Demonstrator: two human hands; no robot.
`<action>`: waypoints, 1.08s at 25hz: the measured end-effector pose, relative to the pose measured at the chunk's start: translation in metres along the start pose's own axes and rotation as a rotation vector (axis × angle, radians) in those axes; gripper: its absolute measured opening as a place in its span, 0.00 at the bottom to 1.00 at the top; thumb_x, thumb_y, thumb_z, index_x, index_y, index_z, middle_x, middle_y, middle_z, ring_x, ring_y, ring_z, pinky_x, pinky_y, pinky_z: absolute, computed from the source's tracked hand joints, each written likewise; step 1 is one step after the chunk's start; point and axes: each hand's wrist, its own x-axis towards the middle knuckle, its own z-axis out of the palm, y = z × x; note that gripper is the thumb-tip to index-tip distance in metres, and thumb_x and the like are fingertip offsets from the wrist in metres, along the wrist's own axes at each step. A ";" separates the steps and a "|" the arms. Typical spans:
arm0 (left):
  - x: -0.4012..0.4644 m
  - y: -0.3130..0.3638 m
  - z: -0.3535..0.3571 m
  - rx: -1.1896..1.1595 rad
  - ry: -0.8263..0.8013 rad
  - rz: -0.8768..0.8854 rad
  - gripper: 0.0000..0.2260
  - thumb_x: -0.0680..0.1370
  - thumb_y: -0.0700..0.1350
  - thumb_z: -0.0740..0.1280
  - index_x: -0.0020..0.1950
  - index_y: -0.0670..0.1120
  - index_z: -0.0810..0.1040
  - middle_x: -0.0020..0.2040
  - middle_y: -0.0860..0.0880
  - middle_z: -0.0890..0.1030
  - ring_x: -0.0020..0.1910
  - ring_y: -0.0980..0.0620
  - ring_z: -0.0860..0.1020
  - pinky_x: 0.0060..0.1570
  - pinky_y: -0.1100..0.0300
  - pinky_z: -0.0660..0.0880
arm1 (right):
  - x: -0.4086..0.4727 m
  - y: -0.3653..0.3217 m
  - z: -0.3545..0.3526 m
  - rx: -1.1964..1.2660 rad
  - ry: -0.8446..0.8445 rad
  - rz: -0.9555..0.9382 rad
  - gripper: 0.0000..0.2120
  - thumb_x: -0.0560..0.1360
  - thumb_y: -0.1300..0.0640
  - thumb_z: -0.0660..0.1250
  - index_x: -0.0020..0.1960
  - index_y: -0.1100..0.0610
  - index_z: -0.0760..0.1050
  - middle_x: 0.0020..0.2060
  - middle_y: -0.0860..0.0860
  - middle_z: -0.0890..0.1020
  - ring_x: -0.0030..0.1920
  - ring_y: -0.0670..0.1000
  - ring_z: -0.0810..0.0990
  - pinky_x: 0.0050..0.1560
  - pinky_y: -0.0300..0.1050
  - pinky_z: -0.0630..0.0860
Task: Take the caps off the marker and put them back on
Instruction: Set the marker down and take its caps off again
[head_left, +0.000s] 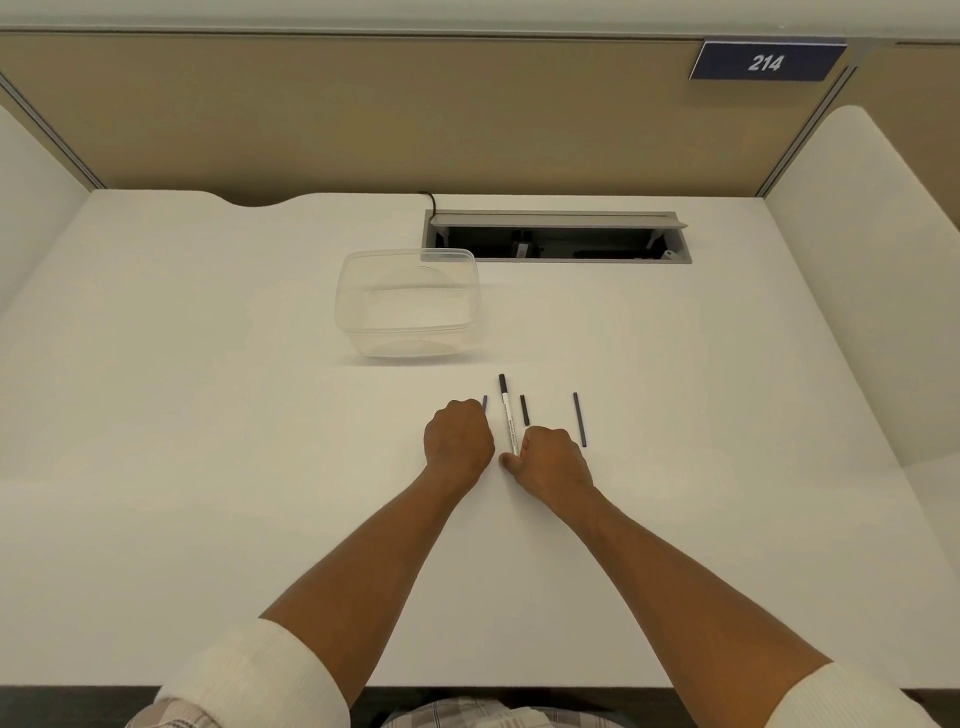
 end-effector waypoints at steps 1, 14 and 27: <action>0.000 0.000 -0.001 0.000 0.005 -0.006 0.06 0.78 0.42 0.64 0.51 0.43 0.78 0.50 0.44 0.82 0.49 0.43 0.81 0.39 0.58 0.69 | 0.001 0.000 0.000 -0.003 -0.005 -0.005 0.17 0.74 0.43 0.68 0.48 0.58 0.77 0.45 0.54 0.82 0.47 0.56 0.81 0.43 0.46 0.76; -0.005 -0.025 0.002 0.101 0.087 0.132 0.04 0.76 0.43 0.60 0.42 0.45 0.68 0.43 0.45 0.81 0.35 0.45 0.73 0.35 0.56 0.65 | 0.004 -0.001 -0.007 0.140 0.105 -0.127 0.13 0.78 0.47 0.64 0.43 0.56 0.72 0.38 0.53 0.81 0.41 0.58 0.80 0.39 0.47 0.74; 0.006 -0.066 -0.035 0.026 0.285 0.394 0.06 0.78 0.47 0.60 0.46 0.45 0.69 0.35 0.49 0.71 0.30 0.41 0.71 0.29 0.55 0.65 | 0.040 -0.048 -0.034 0.271 0.197 -0.569 0.10 0.75 0.64 0.69 0.55 0.54 0.80 0.47 0.48 0.82 0.41 0.44 0.73 0.47 0.39 0.70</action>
